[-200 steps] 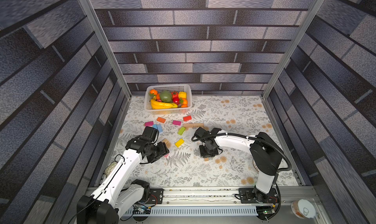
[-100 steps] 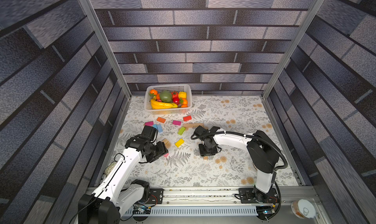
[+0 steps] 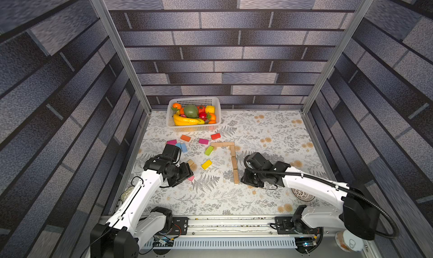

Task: Assemble the number 7 with building blocks
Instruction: Assemble the building block at the center of the board.

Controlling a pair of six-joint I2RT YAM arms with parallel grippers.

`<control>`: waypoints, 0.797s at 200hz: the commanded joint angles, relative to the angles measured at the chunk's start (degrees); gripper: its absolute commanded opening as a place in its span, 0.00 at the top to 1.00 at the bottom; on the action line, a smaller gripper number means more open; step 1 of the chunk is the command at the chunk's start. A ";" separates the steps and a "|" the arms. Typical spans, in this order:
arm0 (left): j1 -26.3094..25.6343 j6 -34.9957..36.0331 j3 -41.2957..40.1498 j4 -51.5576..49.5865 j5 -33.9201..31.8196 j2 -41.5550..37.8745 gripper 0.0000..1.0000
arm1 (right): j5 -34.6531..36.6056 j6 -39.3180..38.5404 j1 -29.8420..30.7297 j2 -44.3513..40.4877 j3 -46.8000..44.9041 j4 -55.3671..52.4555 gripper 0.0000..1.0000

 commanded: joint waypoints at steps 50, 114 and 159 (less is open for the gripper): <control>0.30 2.27 1.33 -1.00 1.09 0.63 0.32 | -5.90 24.66 3.76 9.71 -15.43 40.34 1.00; 0.13 3.06 1.98 -2.13 1.02 -0.24 0.32 | 0.95 28.71 6.22 11.30 -15.61 39.80 1.00; 0.39 3.23 1.94 -1.98 1.20 -0.86 0.32 | 3.12 28.71 6.08 8.54 -16.40 36.52 1.00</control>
